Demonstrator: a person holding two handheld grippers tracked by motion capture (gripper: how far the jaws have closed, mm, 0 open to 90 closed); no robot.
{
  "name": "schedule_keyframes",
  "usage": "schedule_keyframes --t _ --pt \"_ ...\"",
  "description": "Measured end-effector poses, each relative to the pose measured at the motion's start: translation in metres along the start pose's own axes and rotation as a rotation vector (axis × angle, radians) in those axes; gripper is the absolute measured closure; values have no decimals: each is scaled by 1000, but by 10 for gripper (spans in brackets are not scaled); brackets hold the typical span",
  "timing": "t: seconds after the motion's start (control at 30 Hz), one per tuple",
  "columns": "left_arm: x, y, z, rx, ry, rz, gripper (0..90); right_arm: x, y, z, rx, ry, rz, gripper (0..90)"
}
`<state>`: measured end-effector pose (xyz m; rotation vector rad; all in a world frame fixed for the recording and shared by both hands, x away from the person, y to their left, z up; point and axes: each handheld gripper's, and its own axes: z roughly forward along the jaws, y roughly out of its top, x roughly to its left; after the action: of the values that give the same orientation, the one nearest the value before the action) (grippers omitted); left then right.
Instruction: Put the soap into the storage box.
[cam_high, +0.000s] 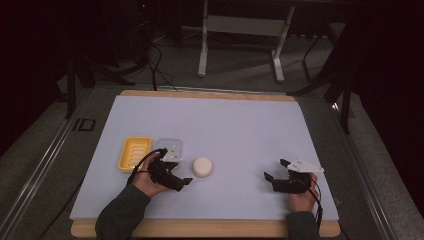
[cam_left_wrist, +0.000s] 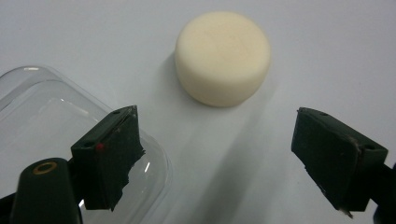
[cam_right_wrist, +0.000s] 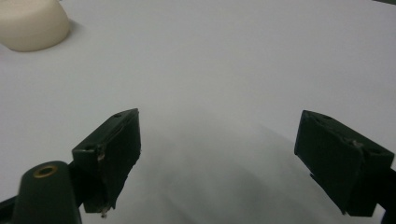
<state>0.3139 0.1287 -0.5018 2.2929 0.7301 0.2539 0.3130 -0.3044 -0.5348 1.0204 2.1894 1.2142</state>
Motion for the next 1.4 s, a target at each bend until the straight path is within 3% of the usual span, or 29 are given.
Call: schedule_keyframes --t 0.9,1.4 --pt "-2 12 18 29 -17 18 123 0 0 0 2 4 -4 143" --pt "-3 19 26 42 -31 16 58 0 0 0 3 6 -5 143"
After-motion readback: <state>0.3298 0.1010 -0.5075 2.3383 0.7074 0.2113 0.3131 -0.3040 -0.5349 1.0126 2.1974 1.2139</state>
